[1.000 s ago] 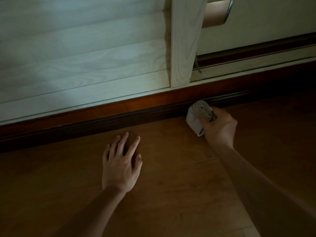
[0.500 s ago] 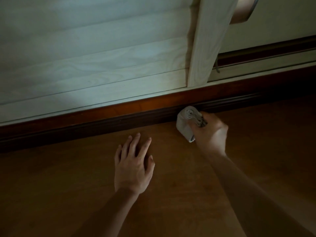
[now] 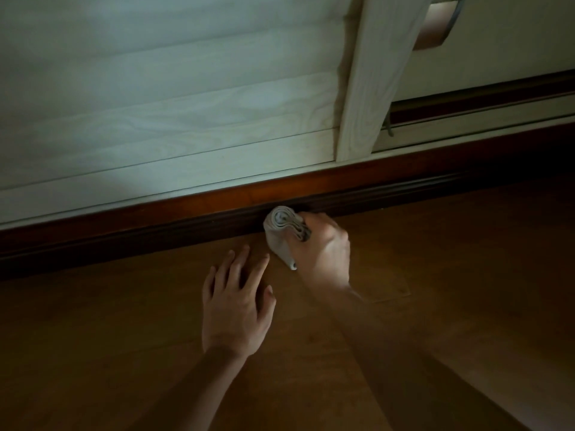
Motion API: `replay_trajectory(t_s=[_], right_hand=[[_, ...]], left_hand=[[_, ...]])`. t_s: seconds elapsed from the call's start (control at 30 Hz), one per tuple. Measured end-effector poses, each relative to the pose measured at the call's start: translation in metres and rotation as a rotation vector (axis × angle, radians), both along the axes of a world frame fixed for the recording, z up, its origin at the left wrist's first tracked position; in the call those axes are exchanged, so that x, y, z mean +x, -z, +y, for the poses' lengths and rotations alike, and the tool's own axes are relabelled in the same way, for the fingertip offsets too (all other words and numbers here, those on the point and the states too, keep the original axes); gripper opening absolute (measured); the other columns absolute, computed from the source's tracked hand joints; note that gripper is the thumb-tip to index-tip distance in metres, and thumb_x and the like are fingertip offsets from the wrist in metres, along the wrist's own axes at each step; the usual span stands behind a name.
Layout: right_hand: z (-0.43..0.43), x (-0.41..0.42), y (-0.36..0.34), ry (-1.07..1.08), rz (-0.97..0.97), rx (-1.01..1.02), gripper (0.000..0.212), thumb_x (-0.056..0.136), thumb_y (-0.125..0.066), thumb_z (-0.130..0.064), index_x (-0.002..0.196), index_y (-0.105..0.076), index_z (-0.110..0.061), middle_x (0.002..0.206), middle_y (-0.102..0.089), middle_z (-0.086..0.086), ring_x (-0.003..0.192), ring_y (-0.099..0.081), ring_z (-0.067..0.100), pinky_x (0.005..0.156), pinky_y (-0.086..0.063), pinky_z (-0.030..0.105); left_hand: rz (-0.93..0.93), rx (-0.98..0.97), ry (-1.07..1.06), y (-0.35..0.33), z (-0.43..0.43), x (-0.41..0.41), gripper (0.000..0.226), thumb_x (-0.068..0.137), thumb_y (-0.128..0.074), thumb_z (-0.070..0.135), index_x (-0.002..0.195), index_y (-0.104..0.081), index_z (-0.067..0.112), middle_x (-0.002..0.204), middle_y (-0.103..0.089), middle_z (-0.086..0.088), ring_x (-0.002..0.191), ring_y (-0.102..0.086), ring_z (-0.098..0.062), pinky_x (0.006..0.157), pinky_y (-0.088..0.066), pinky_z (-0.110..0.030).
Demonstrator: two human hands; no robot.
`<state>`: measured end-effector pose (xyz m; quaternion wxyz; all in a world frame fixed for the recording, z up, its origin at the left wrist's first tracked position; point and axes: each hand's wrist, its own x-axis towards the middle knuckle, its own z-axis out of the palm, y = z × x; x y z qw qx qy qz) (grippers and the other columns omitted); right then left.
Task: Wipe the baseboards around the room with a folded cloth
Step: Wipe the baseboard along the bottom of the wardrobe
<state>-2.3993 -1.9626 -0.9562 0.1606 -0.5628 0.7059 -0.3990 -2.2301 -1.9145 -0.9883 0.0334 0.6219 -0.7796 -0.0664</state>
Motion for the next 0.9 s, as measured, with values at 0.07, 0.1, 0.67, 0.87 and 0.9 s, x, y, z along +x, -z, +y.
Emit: replay_trajectory(t_s=[0.07, 0.1, 0.67, 0.87, 0.9], right_hand=[[0.001, -0.018, 0.002, 0.039, 0.022, 0.007, 0.032, 0.084, -0.075, -0.030, 0.109, -0.073, -0.010, 0.103, -0.071, 0.009, 0.090, -0.069, 0.027, 0.073, -0.059, 0.041], [0.002, -0.029, 0.002, 0.059, 0.027, 0.016, 0.031, 0.084, -0.076, -0.030, 0.109, -0.073, -0.011, 0.102, -0.071, 0.008, 0.089, -0.069, 0.027, 0.073, -0.059, 0.041], [0.011, -0.162, -0.002, 0.113, 0.081, -0.032, 0.021, 0.085, -0.075, -0.022, 0.099, -0.074, -0.006, 0.089, -0.069, 0.011, 0.076, -0.067, 0.024, 0.061, -0.052, 0.029], [0.011, -0.204, 0.008, 0.196, 0.055, -0.006, 0.021, 0.085, -0.076, -0.020, 0.102, -0.074, -0.006, 0.092, -0.069, 0.012, 0.081, -0.066, 0.023, 0.065, -0.047, 0.024], [0.012, -0.205, 0.009, 0.212, 0.053, -0.009, 0.021, 0.086, -0.076, -0.020, 0.101, -0.074, -0.006, 0.092, -0.069, 0.012, 0.080, -0.066, 0.022, 0.065, -0.045, 0.024]], left_hand=[[0.002, 0.001, 0.008, 0.000, 0.000, 0.001, 0.055, 0.098, -0.032, 0.051, 0.148, -0.045, 0.034, 0.160, -0.038, -0.003, 0.150, -0.028, -0.027, 0.120, -0.026, -0.054], [0.002, 0.006, 0.006, 0.000, 0.000, 0.001, 0.056, 0.097, -0.032, 0.051, 0.148, -0.045, 0.033, 0.159, -0.038, -0.003, 0.150, -0.028, -0.027, 0.119, -0.026, -0.054], [-0.141, 0.230, 0.368, -0.025, -0.026, -0.137, 0.085, 0.081, -0.001, 0.083, 0.157, 0.004, 0.045, 0.169, 0.011, 0.010, 0.156, 0.007, -0.016, 0.126, -0.004, -0.045], [-0.194, 0.304, 0.412, -0.032, -0.032, -0.143, 0.087, 0.080, -0.002, 0.086, 0.154, 0.017, 0.044, 0.164, 0.027, 0.011, 0.153, 0.019, -0.017, 0.125, 0.002, -0.048], [-0.196, 0.318, 0.411, -0.033, -0.032, -0.143, 0.087, 0.081, -0.005, 0.086, 0.154, 0.017, 0.044, 0.164, 0.028, 0.011, 0.153, 0.020, -0.016, 0.124, 0.002, -0.047]])
